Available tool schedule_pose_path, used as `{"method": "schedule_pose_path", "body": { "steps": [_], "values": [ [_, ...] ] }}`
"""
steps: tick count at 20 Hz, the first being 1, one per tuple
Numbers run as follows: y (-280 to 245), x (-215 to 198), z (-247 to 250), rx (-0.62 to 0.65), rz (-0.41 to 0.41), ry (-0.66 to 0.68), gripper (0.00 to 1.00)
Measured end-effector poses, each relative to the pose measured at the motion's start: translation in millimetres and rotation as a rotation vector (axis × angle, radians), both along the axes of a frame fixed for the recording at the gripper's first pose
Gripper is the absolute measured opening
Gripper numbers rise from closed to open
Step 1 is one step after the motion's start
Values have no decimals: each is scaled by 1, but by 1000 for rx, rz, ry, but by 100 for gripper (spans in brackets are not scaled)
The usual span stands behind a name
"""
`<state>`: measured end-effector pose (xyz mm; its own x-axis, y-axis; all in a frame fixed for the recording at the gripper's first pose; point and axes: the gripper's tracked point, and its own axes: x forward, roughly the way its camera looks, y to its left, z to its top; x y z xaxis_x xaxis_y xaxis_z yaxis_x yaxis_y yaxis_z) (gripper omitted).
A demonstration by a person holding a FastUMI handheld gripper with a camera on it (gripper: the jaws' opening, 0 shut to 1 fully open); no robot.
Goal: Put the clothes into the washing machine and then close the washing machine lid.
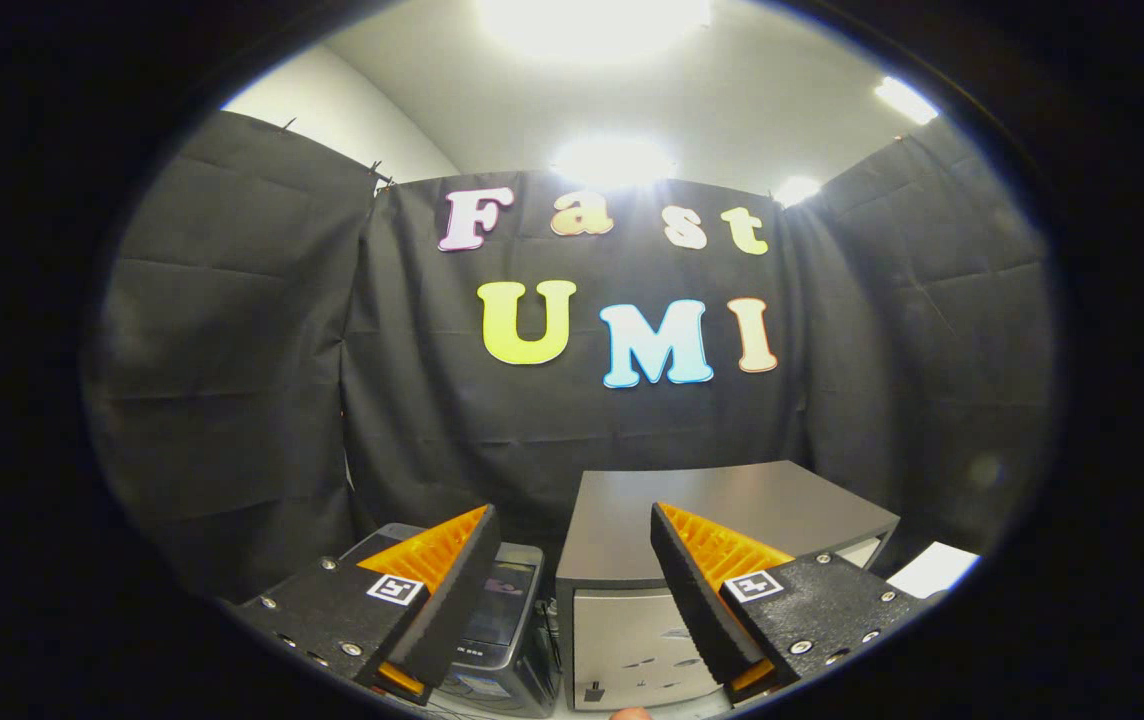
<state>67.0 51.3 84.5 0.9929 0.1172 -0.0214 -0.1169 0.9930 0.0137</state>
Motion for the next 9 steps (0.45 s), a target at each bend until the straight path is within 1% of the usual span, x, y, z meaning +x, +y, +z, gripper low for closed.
{"method": "schedule_pose_path", "body": {
  "steps": [4,9],
  "values": [
    [-18,-9,-1,20,-24,3,94],
    [-26,-12,0,26,-34,-1,94]
  ]
}}
